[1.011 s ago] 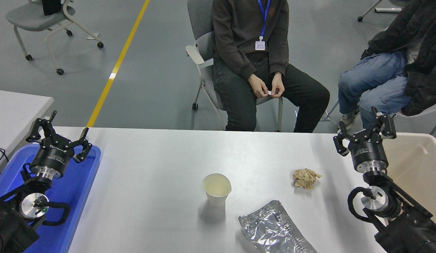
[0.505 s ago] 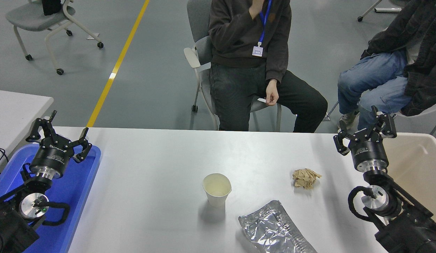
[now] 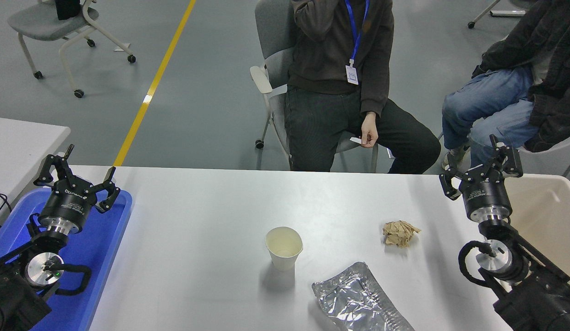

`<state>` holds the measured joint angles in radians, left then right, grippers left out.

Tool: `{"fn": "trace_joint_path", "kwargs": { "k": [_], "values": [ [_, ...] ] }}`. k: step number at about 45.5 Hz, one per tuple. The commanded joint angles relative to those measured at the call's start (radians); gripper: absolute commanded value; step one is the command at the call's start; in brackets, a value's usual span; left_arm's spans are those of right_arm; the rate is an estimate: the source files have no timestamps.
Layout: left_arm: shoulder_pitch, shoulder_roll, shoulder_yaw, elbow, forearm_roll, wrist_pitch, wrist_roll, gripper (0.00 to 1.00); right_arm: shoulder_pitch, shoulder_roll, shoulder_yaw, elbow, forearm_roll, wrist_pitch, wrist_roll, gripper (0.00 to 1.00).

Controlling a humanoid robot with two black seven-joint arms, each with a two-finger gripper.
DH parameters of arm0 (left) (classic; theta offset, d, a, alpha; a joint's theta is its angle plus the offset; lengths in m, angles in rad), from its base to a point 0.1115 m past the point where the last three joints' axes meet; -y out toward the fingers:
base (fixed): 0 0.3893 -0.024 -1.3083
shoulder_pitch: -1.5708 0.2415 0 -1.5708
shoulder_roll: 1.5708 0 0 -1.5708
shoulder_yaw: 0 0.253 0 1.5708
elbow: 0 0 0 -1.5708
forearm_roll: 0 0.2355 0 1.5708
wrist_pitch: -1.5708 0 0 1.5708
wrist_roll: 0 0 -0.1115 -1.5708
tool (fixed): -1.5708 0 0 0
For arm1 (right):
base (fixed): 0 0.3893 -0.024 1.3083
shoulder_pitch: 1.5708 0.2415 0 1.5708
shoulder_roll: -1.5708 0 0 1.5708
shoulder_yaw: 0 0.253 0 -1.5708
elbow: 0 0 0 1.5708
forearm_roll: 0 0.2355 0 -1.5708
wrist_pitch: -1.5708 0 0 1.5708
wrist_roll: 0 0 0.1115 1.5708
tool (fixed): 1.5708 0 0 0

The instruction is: Clean the table surface

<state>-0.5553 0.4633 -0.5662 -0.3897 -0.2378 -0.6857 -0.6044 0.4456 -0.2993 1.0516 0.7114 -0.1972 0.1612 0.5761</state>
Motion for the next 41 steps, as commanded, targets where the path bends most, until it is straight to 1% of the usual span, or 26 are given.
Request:
{"fn": "trace_joint_path", "kwargs": {
  "k": [1, 28, 34, 41],
  "values": [
    [0.000, 0.000, 0.000, 0.000, 0.000, 0.000, 0.000, 1.00, -0.028, -0.075, -0.058, 0.000, -0.011, 0.006, 0.005, 0.99],
    [0.000, 0.000, 0.000, 0.000, 0.000, 0.000, 0.000, 1.00, -0.019, -0.066, -0.077, 0.005, 0.004, 0.006, 0.014, 0.99],
    [0.000, 0.000, 0.000, 0.000, 0.000, 0.000, 0.000, 1.00, -0.016, -0.073, -0.102, 0.008, -0.001, 0.006, -0.007, 0.99],
    [0.000, 0.000, 0.000, 0.000, 0.000, 0.000, 0.000, 1.00, -0.015, -0.104, -0.116, 0.019, 0.001, 0.004, -0.077, 0.99]
  ]
}}
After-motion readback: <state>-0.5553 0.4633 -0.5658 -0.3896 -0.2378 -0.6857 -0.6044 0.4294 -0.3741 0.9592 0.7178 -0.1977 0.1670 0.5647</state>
